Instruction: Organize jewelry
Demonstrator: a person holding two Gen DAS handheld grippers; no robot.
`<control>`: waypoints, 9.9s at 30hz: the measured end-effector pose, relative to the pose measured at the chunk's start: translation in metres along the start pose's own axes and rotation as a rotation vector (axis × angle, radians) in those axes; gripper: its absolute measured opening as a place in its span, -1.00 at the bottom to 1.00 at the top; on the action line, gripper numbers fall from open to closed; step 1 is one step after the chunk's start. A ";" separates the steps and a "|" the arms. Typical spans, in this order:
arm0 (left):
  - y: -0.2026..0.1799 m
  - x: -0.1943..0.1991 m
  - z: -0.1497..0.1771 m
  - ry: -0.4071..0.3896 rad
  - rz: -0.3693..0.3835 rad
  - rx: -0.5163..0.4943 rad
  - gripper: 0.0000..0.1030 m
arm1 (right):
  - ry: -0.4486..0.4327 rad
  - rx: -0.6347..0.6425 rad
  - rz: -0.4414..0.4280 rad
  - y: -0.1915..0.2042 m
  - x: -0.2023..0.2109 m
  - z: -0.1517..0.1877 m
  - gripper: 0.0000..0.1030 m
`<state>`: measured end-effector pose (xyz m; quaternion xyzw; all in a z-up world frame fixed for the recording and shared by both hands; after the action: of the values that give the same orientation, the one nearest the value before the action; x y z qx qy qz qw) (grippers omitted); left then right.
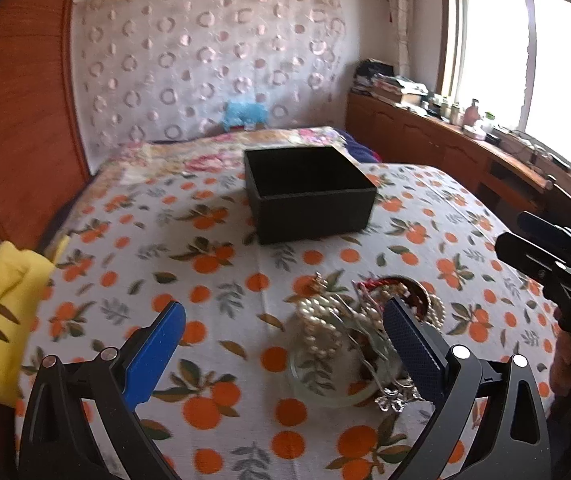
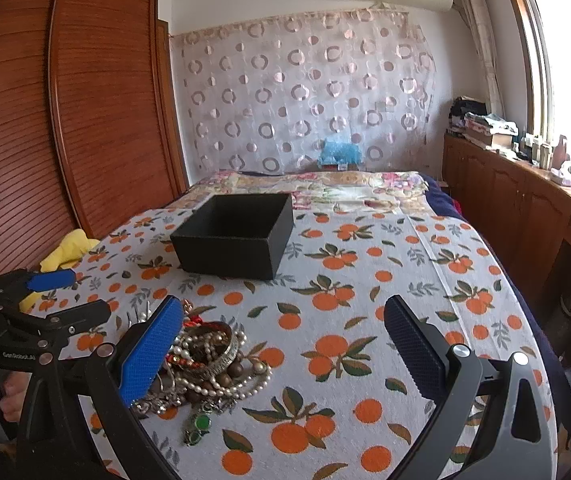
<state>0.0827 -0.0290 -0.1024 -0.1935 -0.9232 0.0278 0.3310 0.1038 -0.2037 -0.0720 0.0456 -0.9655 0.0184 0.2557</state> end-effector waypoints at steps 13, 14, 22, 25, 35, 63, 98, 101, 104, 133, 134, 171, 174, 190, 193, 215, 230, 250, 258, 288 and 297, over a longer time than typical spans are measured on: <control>-0.012 -0.034 0.009 0.093 0.170 0.048 0.29 | 0.044 0.005 -0.020 -0.004 -0.008 0.014 0.95; -0.013 -0.036 0.009 0.094 0.177 0.049 0.26 | 0.046 0.006 -0.022 -0.004 -0.009 0.014 0.95; -0.022 -0.038 0.008 0.092 0.244 0.061 -0.51 | 0.085 0.029 -0.060 0.004 -0.015 0.022 0.93; -0.024 -0.032 0.005 0.073 0.268 0.063 -0.60 | 0.100 0.040 -0.084 0.007 -0.018 0.023 0.78; -0.027 0.009 -0.012 -0.026 0.320 0.061 -0.98 | 0.156 0.118 -0.191 0.036 -0.023 0.031 0.14; 0.011 0.041 -0.025 -0.133 0.165 0.038 -0.98 | 0.221 0.355 -0.285 0.101 -0.035 0.044 -0.88; 0.025 -0.005 -0.110 -0.146 0.091 -0.050 -0.98 | 0.088 0.246 -0.263 0.074 -0.124 -0.107 -0.91; 0.028 -0.015 -0.117 -0.134 0.079 -0.059 -0.98 | 0.114 0.230 -0.282 0.076 -0.140 -0.104 -0.90; 0.029 -0.026 -0.126 -0.129 0.073 -0.069 -0.98 | 0.132 0.221 -0.286 0.075 -0.149 -0.100 -0.72; 0.008 -0.132 -0.147 0.020 0.052 -0.096 -0.65 | 0.168 0.206 -0.217 0.017 -0.122 -0.049 -0.68; 0.010 -0.129 -0.145 0.020 0.044 -0.099 -0.58 | 0.169 0.207 -0.216 0.017 -0.120 -0.048 -0.68; 0.032 -0.018 0.005 0.060 0.060 -0.025 -0.11 | 0.310 0.228 -0.302 0.050 -0.065 0.033 -0.54; 0.031 -0.020 0.008 0.069 0.062 -0.027 -0.11 | 0.330 0.234 -0.310 0.052 -0.066 0.038 -0.54; 0.020 -0.024 0.015 0.080 0.077 -0.035 -0.11 | 0.306 0.242 -0.293 0.048 -0.064 0.031 -0.92; 0.019 -0.024 0.015 0.081 0.078 -0.036 -0.11 | 0.295 0.239 -0.279 0.043 -0.063 0.028 -0.93; 0.018 -0.024 0.016 0.080 0.078 -0.040 -0.10 | 0.377 0.284 -0.255 0.038 -0.078 0.040 -0.80; 0.009 -0.029 0.020 0.095 0.107 -0.037 -0.10 | 0.216 0.243 -0.174 0.025 -0.063 0.007 -0.90; -0.009 -0.047 0.001 0.110 0.198 -0.023 -0.87 | 0.231 0.234 -0.183 0.023 -0.063 0.015 -0.89; -0.013 -0.006 -0.035 -0.026 0.202 -0.033 -0.87 | 0.215 0.231 -0.187 0.024 -0.059 0.010 -0.89; -0.009 0.047 -0.164 -0.245 0.121 -0.131 -0.87 | 0.133 0.231 -0.178 0.037 -0.078 -0.064 -0.89; -0.015 0.043 -0.206 -0.263 0.086 -0.180 -0.87 | 0.163 0.221 -0.149 0.039 -0.128 -0.084 -0.89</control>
<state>0.1757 -0.0426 0.0864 -0.2562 -0.9482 -0.0156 0.1870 0.2521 -0.1496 -0.0635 0.1432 -0.9275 0.1091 0.3274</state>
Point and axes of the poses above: each gripper's, at about its wrist camera, not at the fingertips, and x roughly against the way its jaws point, y to its left, z to its underside, the point moved 7 cm from there along -x, roughly the way its jaws point, and after that the axes turned 13 degrees about z, right-handed, at the moved point
